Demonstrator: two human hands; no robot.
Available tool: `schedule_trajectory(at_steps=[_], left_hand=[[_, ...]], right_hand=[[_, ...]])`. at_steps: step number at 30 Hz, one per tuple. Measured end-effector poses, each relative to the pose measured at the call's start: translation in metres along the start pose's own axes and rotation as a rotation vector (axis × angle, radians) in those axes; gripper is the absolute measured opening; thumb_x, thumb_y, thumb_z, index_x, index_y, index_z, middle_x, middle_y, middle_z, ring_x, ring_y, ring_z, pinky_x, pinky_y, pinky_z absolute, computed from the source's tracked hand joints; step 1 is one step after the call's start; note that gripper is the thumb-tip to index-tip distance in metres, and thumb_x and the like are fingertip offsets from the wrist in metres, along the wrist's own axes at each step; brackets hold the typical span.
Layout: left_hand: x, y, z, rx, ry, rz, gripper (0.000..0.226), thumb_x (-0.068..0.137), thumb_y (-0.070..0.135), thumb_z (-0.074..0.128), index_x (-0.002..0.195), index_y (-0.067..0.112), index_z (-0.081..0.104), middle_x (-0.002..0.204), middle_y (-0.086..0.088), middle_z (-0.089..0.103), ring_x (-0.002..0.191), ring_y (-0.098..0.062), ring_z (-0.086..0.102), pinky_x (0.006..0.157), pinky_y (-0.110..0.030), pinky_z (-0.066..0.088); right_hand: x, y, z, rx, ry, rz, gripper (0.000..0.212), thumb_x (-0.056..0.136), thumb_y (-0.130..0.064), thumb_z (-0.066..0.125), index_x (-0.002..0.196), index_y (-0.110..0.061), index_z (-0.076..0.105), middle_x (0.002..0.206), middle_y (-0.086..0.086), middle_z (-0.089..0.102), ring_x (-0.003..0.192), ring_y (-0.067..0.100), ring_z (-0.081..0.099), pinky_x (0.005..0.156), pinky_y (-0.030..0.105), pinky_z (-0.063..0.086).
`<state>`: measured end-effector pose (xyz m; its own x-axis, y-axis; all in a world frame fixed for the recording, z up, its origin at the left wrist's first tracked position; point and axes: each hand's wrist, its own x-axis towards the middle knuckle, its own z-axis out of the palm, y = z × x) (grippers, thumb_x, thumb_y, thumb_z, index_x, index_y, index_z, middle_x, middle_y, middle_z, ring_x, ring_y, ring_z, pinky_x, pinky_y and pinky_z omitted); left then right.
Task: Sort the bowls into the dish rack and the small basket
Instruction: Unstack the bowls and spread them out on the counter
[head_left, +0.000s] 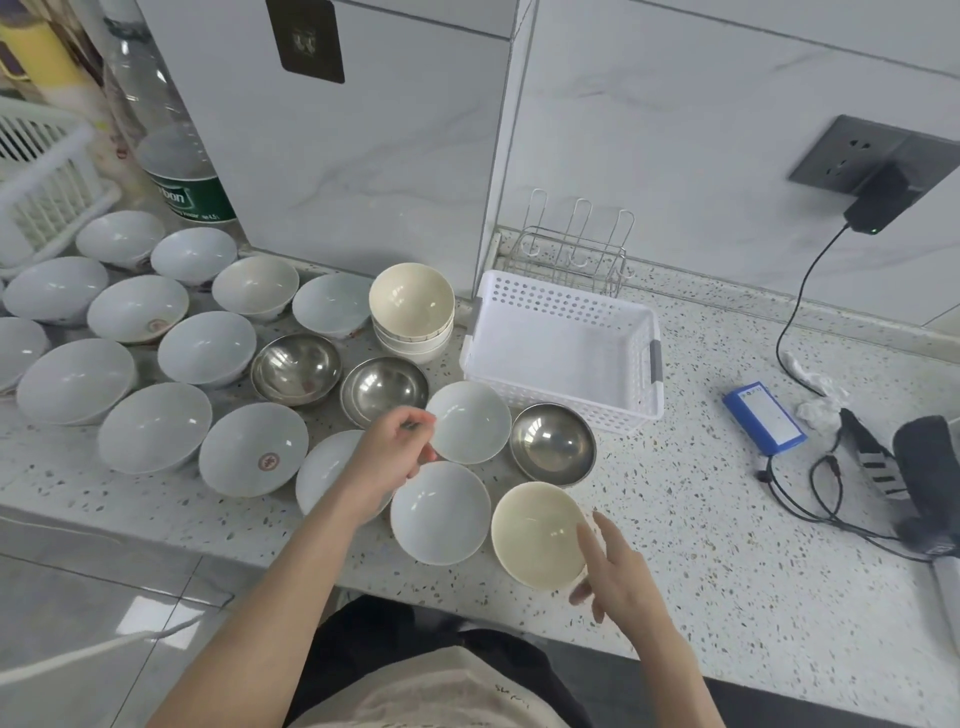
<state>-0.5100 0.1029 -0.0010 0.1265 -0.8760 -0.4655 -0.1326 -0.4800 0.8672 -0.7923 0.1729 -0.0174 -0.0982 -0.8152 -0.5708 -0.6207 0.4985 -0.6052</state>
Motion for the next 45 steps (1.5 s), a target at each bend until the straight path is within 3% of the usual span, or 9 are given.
schedule_trajectory(at_steps=[4, 8, 12, 16, 23, 27, 35, 39, 45], left_hand=[[0.018, 0.006, -0.024, -0.042, 0.056, -0.058, 0.019, 0.096, 0.026, 0.056, 0.114, 0.022, 0.061, 0.07, 0.001, 0.069, 0.039, -0.006, 0.046, 0.038, -0.019, 0.031], [0.04, 0.015, -0.048, -0.069, 0.114, -0.121, 0.038, 0.095, 0.033, 0.053, 0.131, 0.023, 0.048, 0.079, -0.005, 0.076, 0.036, -0.012, 0.055, 0.036, -0.017, 0.023], [0.065, 0.026, -0.063, -0.11, 0.122, -0.166, 0.066, 0.095, 0.039, 0.054, 0.151, 0.02, 0.025, 0.086, -0.012, 0.075, 0.037, -0.015, 0.059, 0.032, -0.015, 0.023], [0.093, 0.046, -0.07, -0.115, 0.09, -0.119, 0.076, 0.093, 0.042, 0.059, 0.154, 0.026, 0.017, 0.087, -0.01, 0.076, 0.038, -0.015, 0.061, 0.031, -0.014, 0.029], [0.141, 0.059, -0.072, -0.044, 0.012, -0.069, 0.069, 0.095, 0.019, 0.049, 0.155, 0.032, 0.017, 0.127, -0.015, 0.062, 0.041, -0.011, 0.066, 0.029, -0.016, 0.036], [0.148, 0.059, -0.076, 0.032, -0.032, 0.005, 0.064, 0.09, 0.01, 0.044, 0.147, 0.034, 0.031, 0.125, -0.003, 0.057, 0.056, -0.017, 0.074, 0.032, -0.018, 0.038], [0.155, 0.066, -0.083, 0.184, -0.121, 0.059, 0.056, 0.09, 0.013, 0.04, 0.143, 0.027, 0.031, 0.108, -0.007, 0.067, 0.049, -0.017, 0.07, 0.031, -0.016, 0.032], [0.156, 0.076, -0.085, 0.096, -0.164, 0.024, 0.05, 0.091, 0.008, 0.039, 0.136, 0.03, 0.038, 0.093, -0.016, 0.068, 0.029, -0.008, 0.052, 0.029, -0.015, 0.026], [0.151, 0.079, -0.103, -0.077, -0.248, -0.041, 0.059, 0.086, 0.001, 0.036, 0.131, 0.038, 0.045, 0.068, -0.014, 0.073, 0.037, -0.012, 0.054, 0.031, -0.016, 0.02]], right_hand=[[-0.001, -0.019, -0.009, -0.037, 0.212, 0.055, 0.055, 0.099, -0.051, 0.034, 0.148, -0.026, 0.035, 0.06, 0.001, 0.071, 0.058, 0.015, 0.061, 0.06, 0.034, 0.053], [0.01, -0.062, -0.009, -0.032, 0.352, -0.001, 0.046, 0.097, -0.045, 0.041, 0.14, -0.028, 0.045, 0.058, -0.007, 0.07, 0.072, 0.005, 0.058, 0.059, 0.03, 0.042], [0.027, -0.116, 0.01, 0.026, 0.308, -0.119, 0.032, 0.096, -0.034, 0.047, 0.127, -0.03, 0.056, 0.07, -0.006, 0.071, 0.058, 0.003, 0.062, 0.068, 0.034, 0.051], [0.039, -0.152, 0.037, 0.14, 0.264, -0.174, 0.029, 0.095, -0.025, 0.051, 0.123, -0.027, 0.058, 0.061, -0.004, 0.072, 0.059, -0.002, 0.063, 0.07, 0.03, 0.05], [0.041, -0.156, 0.07, 0.219, 0.193, -0.116, 0.023, 0.096, -0.028, 0.053, 0.118, -0.035, 0.054, 0.064, -0.005, 0.073, 0.037, 0.003, 0.05, 0.047, 0.02, 0.047], [0.043, -0.154, 0.079, 0.242, 0.176, -0.046, 0.02, 0.096, -0.032, 0.053, 0.115, -0.036, 0.056, 0.065, -0.002, 0.073, 0.037, 0.003, 0.047, 0.046, 0.019, 0.044], [0.046, -0.161, 0.09, 0.25, 0.206, 0.014, 0.014, 0.095, -0.033, 0.053, 0.107, -0.04, 0.057, 0.064, -0.001, 0.073, 0.04, 0.0, 0.047, 0.049, 0.02, 0.044], [0.046, -0.167, 0.094, 0.282, 0.216, 0.034, 0.014, 0.095, -0.031, 0.053, 0.104, -0.041, 0.059, 0.065, 0.0, 0.073, 0.04, 0.002, 0.047, 0.048, 0.019, 0.043], [0.065, -0.189, 0.091, 0.332, 0.238, 0.053, 0.018, 0.095, -0.025, 0.052, 0.108, -0.033, 0.062, 0.065, 0.001, 0.073, 0.042, 0.007, 0.043, 0.05, 0.022, 0.042]])
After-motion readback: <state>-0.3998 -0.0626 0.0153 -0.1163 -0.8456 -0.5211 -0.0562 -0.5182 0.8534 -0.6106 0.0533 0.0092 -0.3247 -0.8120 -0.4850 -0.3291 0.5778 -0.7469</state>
